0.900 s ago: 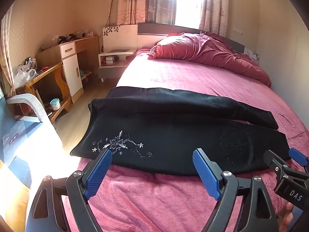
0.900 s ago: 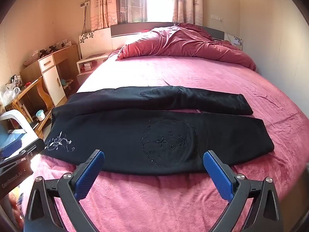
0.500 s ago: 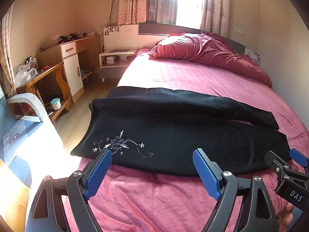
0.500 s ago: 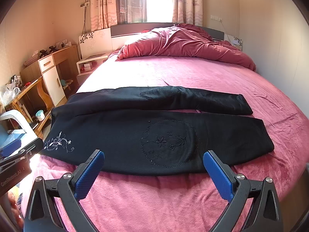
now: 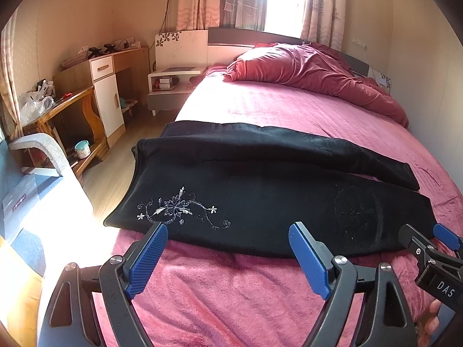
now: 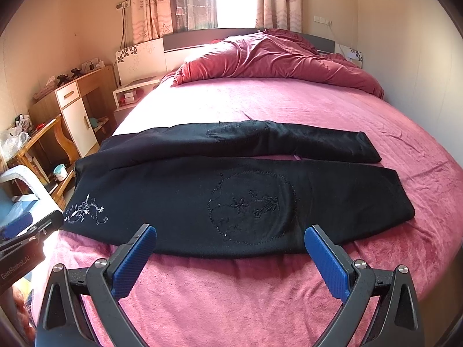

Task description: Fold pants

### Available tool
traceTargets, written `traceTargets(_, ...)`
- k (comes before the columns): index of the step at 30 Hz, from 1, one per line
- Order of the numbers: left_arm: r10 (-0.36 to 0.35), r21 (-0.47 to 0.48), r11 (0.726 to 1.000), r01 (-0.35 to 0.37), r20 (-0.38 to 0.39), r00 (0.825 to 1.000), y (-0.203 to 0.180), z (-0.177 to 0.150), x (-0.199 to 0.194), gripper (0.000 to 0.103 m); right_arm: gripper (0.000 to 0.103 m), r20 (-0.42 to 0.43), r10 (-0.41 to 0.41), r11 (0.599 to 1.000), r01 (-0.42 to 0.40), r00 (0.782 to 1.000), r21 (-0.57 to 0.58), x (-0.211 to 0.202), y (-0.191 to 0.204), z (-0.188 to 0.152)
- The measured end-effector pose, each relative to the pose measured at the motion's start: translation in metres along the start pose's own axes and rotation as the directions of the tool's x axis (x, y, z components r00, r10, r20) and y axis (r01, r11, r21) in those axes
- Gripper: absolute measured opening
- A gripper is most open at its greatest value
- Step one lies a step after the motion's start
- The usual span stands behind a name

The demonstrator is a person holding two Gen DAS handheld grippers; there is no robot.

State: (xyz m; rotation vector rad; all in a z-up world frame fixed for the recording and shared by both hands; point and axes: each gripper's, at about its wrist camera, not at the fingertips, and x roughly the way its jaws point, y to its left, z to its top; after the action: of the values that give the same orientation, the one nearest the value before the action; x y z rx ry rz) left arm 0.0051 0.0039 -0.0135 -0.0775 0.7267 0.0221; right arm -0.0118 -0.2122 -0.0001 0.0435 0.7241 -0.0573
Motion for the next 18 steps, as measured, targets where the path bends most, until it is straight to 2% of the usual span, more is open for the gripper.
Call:
traceTargets(3,-0.029,-0.017,0.999,0.028,-0.035,0.999,0.005,-0.002,0.008,0.088,0.103,-0.026,0.045,0.998,-0.044,0.999,0.049,0.008,-0.013,-0.003)
traceTargets(7,-0.086,-0.066,0.995,0.081,-0.086,0.993,0.021,-0.002,0.025,0.089,0.103,-0.12,0.102,0.984,-0.082,0.988,0.16,0.03,-0.046,-0.011)
traceTargets(10,-0.107,-0.121,0.988,0.094,-0.103,0.989,0.041,-0.001,0.039,0.102,0.103,-0.203,0.112,0.965,-0.058,0.973,0.255,0.044,-0.084,-0.02)
traceTargets(13,-0.128,-0.203,0.974,0.099,-0.136,0.982,0.065,-0.002,0.057,0.103,0.102,-0.22,0.14,0.915,-0.041,0.965,0.402,0.051,-0.135,-0.03)
traceTargets(18,-0.113,-0.292,0.955,0.052,-0.197,0.974,0.105,-0.009,0.077,0.103,0.088,-0.2,0.07,0.81,0.061,0.977,0.584,0.056,-0.223,-0.042)
